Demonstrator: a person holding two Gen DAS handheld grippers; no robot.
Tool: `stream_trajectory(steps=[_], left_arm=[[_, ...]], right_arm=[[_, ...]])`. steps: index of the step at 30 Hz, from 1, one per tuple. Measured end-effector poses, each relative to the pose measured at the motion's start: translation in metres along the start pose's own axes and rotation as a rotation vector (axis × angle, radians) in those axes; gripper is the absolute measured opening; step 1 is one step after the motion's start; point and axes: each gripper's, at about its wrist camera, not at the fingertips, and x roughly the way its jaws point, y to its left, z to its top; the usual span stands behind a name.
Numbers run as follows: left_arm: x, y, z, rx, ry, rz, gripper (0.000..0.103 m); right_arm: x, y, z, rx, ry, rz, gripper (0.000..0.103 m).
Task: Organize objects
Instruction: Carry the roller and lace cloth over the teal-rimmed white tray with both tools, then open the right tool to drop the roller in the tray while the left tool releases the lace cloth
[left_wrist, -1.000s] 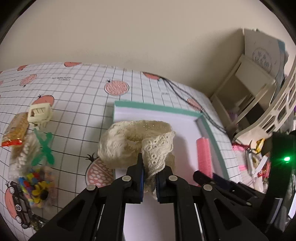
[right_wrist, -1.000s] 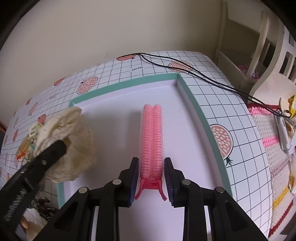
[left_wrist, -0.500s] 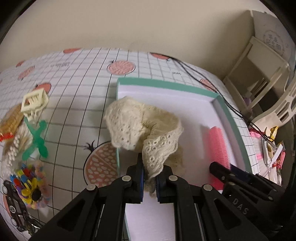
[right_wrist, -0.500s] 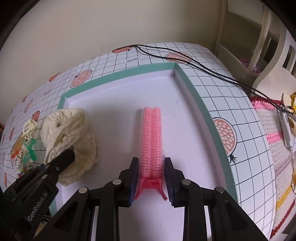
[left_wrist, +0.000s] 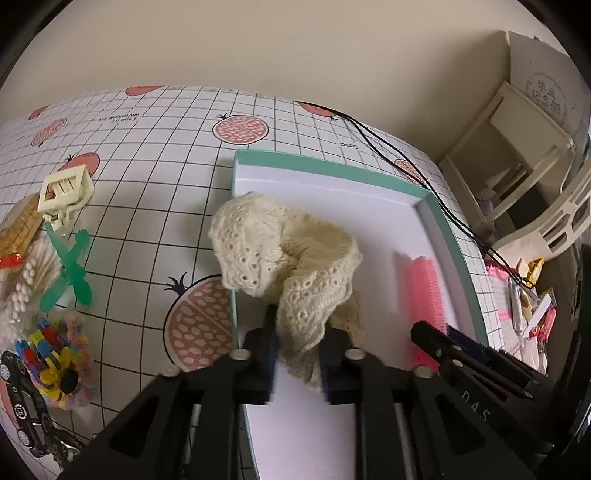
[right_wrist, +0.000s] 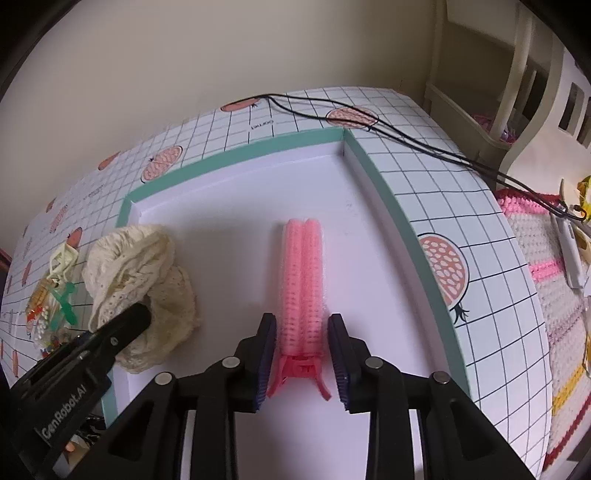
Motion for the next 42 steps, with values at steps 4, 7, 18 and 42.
stream_trajectory(steps=[4,7,18,42], left_arm=[[-0.009,-0.004,-0.001,0.001,-0.011,-0.011,0.032],[-0.018,-0.008,-0.001,0.011,-0.027,-0.013,0.032],[-0.05,0.002,-0.004,0.0,-0.081,0.019,0.043],[-0.058,0.049,-0.014,-0.099,-0.134,0.202,0.103]], right_arm=[[-0.008,-0.002,-0.001,0.02,-0.014,0.021,0.041],[-0.016,0.0,-0.002,0.007,-0.027,0.022,0.041],[-0.037,0.014,-0.009,-0.028,-0.051,0.035,0.042],[-0.034,0.015,-0.015,-0.024,-0.051,0.045,0.103]])
